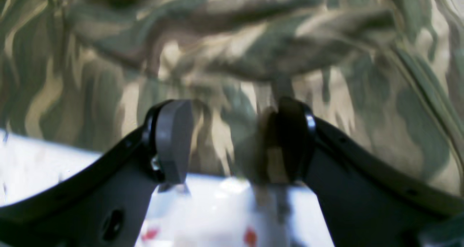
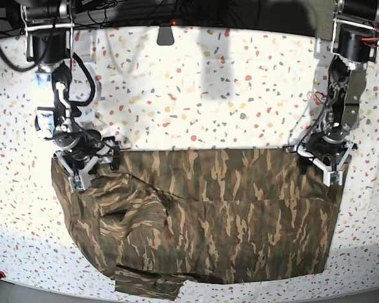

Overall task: Fold the T-shirt properly
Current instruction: 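Move both grippers back to the new fold edge and grasp it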

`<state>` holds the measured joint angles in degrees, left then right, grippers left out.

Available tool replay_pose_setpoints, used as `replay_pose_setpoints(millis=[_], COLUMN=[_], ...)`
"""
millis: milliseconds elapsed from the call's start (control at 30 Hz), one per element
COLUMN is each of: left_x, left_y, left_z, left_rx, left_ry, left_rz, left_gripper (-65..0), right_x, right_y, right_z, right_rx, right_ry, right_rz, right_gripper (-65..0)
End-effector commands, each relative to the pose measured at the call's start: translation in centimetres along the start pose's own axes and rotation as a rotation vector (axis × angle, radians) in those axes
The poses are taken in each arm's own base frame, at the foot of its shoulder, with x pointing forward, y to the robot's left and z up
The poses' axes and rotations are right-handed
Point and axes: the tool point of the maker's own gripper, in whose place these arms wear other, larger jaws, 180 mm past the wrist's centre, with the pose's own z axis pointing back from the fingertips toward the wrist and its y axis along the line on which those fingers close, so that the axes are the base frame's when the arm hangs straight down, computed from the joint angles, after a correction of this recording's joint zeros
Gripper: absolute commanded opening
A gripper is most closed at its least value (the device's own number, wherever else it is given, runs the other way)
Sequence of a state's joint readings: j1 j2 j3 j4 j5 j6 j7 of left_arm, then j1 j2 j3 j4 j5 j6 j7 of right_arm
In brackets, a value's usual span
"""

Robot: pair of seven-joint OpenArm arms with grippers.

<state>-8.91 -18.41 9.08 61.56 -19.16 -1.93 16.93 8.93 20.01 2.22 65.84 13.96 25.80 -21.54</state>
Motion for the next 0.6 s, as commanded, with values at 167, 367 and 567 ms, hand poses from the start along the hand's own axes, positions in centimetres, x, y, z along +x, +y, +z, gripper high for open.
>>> replay_pose_setpoints(millis=[167,367,567], left_x=[-5.4,-2.7,2.3], left_y=[0.8,-0.2,-1.8], left_z=[0.9,0.7,1.6], left_rx=[0.013,-0.02,-0.041], left_ry=[0.202,0.14,0.014], left_rz=[-0.022,-0.042,-0.12], left_gripper=[-30.7,-30.7,-30.7], right_x=[-0.2,2.1,8.6], right_y=[0.4,0.4,1.2], right_z=[1.1,1.2,2.4], right_rx=[0.004,0.01,0.023], right_ry=[0.034,0.051,-0.102], right_rz=[0.041,0.045,0.084], right_gripper=[-27.5,-27.5,-27.5])
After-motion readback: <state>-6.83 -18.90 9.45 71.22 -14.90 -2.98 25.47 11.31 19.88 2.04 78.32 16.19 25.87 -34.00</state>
